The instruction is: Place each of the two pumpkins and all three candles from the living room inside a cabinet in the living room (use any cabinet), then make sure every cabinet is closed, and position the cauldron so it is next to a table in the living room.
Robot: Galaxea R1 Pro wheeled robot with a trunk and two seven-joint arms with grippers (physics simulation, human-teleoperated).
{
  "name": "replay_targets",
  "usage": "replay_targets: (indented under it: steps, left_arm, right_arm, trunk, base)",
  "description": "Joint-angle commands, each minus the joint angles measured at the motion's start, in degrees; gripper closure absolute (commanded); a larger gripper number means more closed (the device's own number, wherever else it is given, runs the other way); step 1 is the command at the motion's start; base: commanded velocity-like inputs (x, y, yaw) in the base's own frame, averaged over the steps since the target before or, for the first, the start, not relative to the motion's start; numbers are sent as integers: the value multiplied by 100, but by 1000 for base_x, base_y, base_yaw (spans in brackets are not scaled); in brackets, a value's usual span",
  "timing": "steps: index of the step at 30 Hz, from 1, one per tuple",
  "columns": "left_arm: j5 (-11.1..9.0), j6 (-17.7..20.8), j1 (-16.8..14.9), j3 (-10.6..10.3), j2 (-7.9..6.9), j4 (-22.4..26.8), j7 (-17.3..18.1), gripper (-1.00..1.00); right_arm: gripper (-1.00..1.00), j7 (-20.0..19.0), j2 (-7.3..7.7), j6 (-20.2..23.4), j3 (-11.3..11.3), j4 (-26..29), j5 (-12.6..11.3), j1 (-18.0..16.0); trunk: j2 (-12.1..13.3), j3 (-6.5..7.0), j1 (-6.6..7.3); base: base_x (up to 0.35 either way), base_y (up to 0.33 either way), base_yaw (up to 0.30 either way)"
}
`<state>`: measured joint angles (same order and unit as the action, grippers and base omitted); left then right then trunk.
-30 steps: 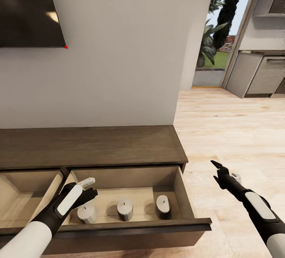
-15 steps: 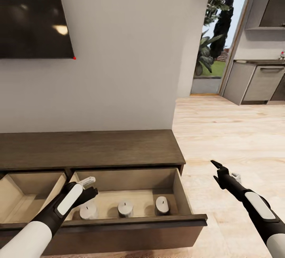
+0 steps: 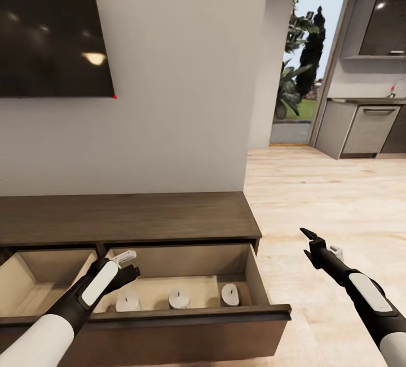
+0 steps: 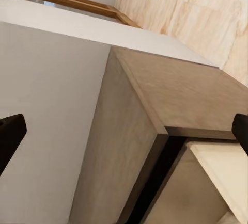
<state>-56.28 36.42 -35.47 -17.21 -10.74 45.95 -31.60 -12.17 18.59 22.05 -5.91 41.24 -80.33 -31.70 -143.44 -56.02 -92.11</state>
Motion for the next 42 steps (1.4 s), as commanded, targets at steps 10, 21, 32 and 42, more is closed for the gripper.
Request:
replay_targets:
  steps: [10,21,32,42]
  left_arm:
    - [-62,-1,-4,-28,-7,4,-57,-100]
    - [-61,0,-4,-21,-7,2,-57,-100]
    - [-62,0,-4,-27,-2,2,-57,-100]
    - [-65,3,-4,-27,-5,2,-57,-100]
  right_arm:
    - [-100,2,2,34,-15,-2,-28,-3]
    - [-100,13,2,45,-15,-2,-27,-3]
    - [-100,13,1,45,-15,-2,-27,-5]
    - [-100,13,2,45,-15,-2,-27,-4]
  trunk:
    - [11,216,27]
    - [198,441,141]
    - [639,639,382]
    - [1040,818,602]
  base:
    - [0,0,0]
    - [-111,0,0]
    - [-9,0,0]
    - [-163,0,0]
